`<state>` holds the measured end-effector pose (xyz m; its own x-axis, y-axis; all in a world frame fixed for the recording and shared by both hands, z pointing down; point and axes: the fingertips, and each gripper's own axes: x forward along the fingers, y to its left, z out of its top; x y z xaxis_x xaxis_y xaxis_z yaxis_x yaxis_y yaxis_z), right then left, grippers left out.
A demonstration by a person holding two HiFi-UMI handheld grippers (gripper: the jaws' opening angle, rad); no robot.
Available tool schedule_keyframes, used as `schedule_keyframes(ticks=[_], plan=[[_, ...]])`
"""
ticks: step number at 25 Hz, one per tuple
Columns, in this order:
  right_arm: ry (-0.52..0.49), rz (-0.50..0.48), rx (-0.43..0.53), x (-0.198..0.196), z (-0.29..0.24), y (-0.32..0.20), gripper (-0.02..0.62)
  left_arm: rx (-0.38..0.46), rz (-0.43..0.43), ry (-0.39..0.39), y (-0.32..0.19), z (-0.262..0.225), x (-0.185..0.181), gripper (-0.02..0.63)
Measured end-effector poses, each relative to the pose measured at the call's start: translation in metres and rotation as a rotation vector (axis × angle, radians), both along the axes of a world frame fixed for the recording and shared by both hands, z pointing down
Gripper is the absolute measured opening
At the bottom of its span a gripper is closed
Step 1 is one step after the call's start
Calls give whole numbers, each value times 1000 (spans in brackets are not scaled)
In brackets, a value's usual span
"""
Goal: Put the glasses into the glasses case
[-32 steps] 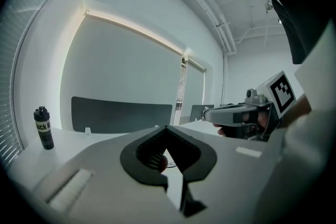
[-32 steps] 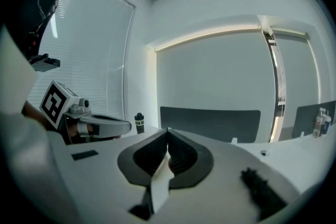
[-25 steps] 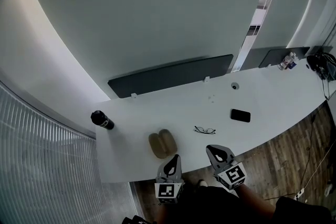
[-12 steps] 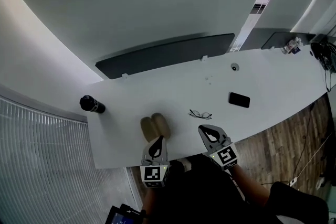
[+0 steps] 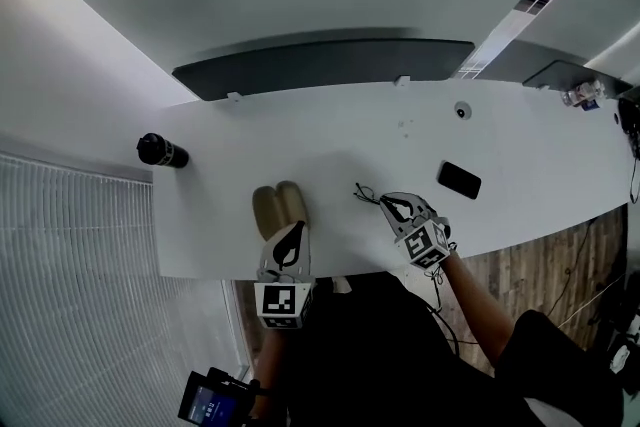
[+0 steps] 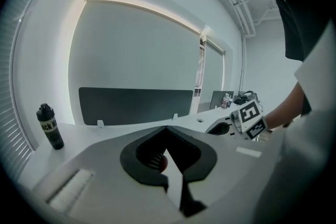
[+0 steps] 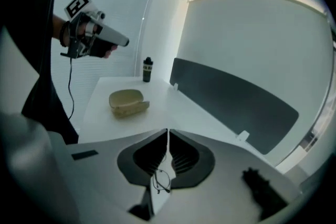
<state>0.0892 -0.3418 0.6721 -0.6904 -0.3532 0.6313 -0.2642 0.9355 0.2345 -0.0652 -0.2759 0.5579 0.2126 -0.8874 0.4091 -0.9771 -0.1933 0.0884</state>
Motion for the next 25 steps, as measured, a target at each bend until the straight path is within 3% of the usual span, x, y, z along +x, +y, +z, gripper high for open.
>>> schedule_keyframes(ticks=[3,5,7,10,17,21,25], plan=[[103,-123,-40,-1,39,8,17,-20,-25,-10,4,9,5,8],[182,-185,-76,-7,62,14,80,-34,-24,-14,9,16,9,8],[252,-220,-125,-13,78,16,131,-28,-3,-36,10,22,13,8],[344,-258,-146,-5,102,6,156,-54,53,-59,-9,12,25,8],[495,-308,-179,0,145,12,158,-59,106,-26,-19,14,30,8],[484,-260,-200,0,150,8,156,-59,120,-20,-20,18,26,8],[492,-243,-217,-8,154,17,106,-81,99,-32,-11,23,9,8]])
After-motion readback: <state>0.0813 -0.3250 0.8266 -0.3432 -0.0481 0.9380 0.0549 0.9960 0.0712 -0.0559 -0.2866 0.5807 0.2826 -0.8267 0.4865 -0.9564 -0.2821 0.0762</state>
